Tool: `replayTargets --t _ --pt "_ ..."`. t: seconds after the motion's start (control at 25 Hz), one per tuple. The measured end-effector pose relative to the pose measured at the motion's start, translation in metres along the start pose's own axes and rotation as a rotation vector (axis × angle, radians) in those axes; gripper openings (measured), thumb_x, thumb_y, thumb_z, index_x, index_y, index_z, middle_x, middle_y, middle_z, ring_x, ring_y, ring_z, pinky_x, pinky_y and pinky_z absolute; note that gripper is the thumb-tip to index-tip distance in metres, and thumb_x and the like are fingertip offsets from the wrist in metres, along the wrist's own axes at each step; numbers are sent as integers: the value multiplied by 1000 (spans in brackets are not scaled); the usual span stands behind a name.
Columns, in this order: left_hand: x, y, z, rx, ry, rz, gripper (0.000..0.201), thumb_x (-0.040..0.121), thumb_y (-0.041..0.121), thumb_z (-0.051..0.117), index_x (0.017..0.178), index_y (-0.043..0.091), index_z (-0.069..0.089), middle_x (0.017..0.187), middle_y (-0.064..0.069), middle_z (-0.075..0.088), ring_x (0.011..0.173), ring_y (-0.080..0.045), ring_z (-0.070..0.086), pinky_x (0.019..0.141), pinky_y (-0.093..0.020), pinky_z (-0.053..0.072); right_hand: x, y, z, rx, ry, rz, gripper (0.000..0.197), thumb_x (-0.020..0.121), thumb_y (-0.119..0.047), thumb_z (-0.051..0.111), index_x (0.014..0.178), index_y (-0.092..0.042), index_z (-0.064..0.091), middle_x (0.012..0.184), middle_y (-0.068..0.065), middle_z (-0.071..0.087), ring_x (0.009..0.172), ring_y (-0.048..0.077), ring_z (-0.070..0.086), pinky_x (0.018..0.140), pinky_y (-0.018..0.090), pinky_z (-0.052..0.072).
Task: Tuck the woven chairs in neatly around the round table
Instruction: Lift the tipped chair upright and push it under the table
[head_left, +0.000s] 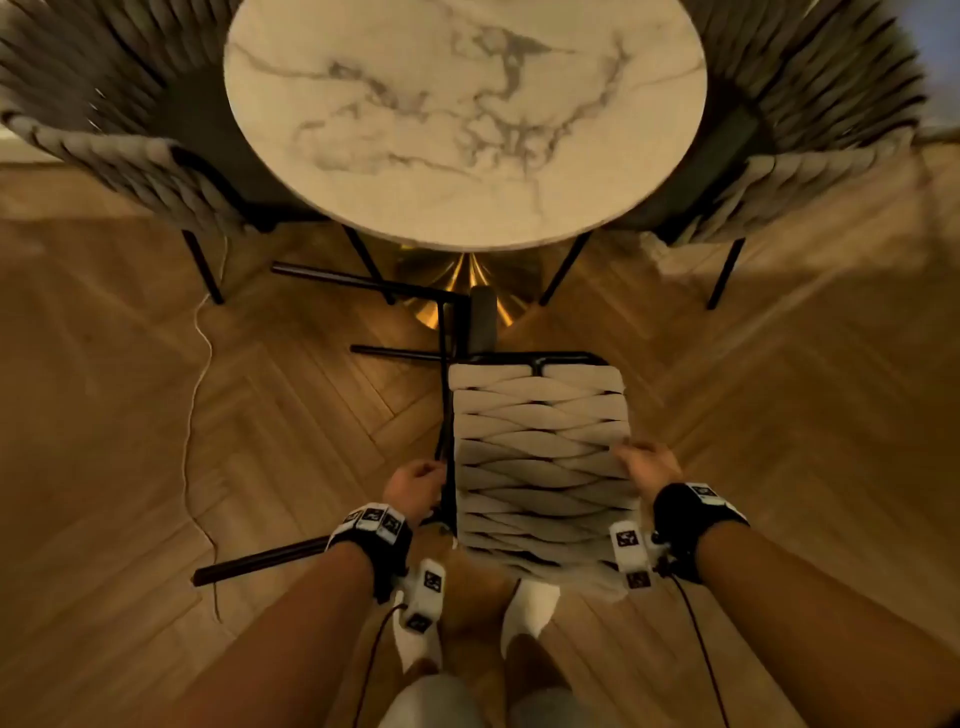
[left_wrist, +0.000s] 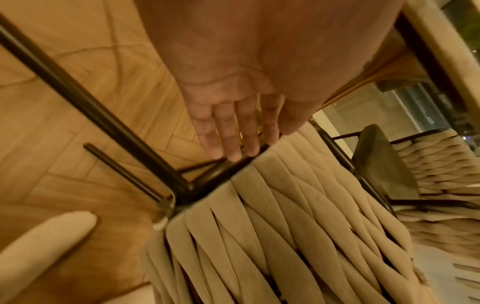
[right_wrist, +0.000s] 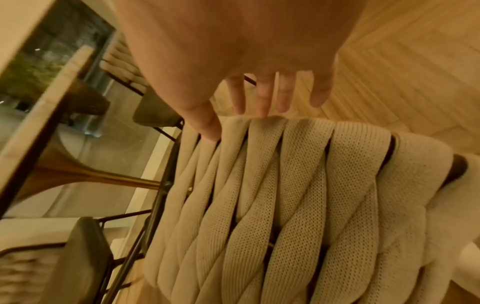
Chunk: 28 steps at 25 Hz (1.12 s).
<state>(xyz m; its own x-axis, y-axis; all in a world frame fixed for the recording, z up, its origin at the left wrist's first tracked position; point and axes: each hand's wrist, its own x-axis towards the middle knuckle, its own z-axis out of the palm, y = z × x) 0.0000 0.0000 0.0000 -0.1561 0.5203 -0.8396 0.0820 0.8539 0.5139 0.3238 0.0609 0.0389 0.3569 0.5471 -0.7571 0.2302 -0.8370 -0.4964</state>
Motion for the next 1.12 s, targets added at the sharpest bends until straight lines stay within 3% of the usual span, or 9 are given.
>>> replayTargets --t 0.08,0.16,0.24,0.4,0.64,0.72,0.84,0.96,1.12 --pt "12 -3 23 1 -11 7 38 95 28 60 130 14 58 104 -8 65 91 -28 64 75 -34 49 9 3 5 56 31 61 76 70 -40 84 133 -8 55 126 11 63 111 32 60 98 42 49" --pt "20 -6 45 -14 -44 6 61 90 37 62 146 24 42 132 -4 57 119 -30 57 101 -42 49 19 9 5 56 27 64 82 67 -55 82 132 -10 59 127 8 62 118 34 57 104 42 46" --pt "19 -11 54 -45 -61 -34 86 79 47 65 154 33 25 145 -2 48 130 -31 50 109 -48 44 26 20 7 67 23 78 94 55 -73 78 126 -13 65 127 8 63 120 33 57 107 43 44" --pt "25 -19 58 -54 -56 -47 95 71 57 67 152 43 19 153 1 44 133 -28 49 111 -48 43 24 29 9 182 -33 75 94 63 -72 75 134 -14 58 141 11 55 125 31 52 112 48 38" --pt "9 -4 54 -44 -21 -48 113 66 70 70 156 39 8 157 -1 40 138 -28 44 114 -48 38 -6 14 12 247 -118 45 76 71 -51 82 133 -12 59 138 10 60 126 31 54 109 43 41" --pt "-6 9 53 -41 18 -104 140 49 85 71 156 34 -4 161 -5 32 143 -32 37 117 -50 34 -28 11 13 232 -141 56 70 73 -51 80 129 -12 60 129 9 63 120 31 57 104 41 44" --pt "-27 34 52 -23 92 -159 168 28 95 69 153 26 -19 166 -11 15 148 -39 25 119 -55 28 -63 -3 15 182 -123 -2 41 78 -52 76 104 -23 62 90 -4 63 101 25 60 87 34 45" --pt "-43 59 48 -78 160 -133 175 18 92 72 155 27 -15 165 -14 18 147 -39 28 118 -57 29 -87 -30 14 203 -50 -130 35 72 -55 80 87 -25 70 83 -12 69 99 22 69 83 31 50" --pt "-61 88 34 -190 87 -65 156 28 86 80 155 35 6 158 -6 37 139 -35 42 112 -61 36 -115 -67 6 104 -15 -270 61 65 -74 70 91 -20 78 91 -5 77 92 18 70 89 39 55"
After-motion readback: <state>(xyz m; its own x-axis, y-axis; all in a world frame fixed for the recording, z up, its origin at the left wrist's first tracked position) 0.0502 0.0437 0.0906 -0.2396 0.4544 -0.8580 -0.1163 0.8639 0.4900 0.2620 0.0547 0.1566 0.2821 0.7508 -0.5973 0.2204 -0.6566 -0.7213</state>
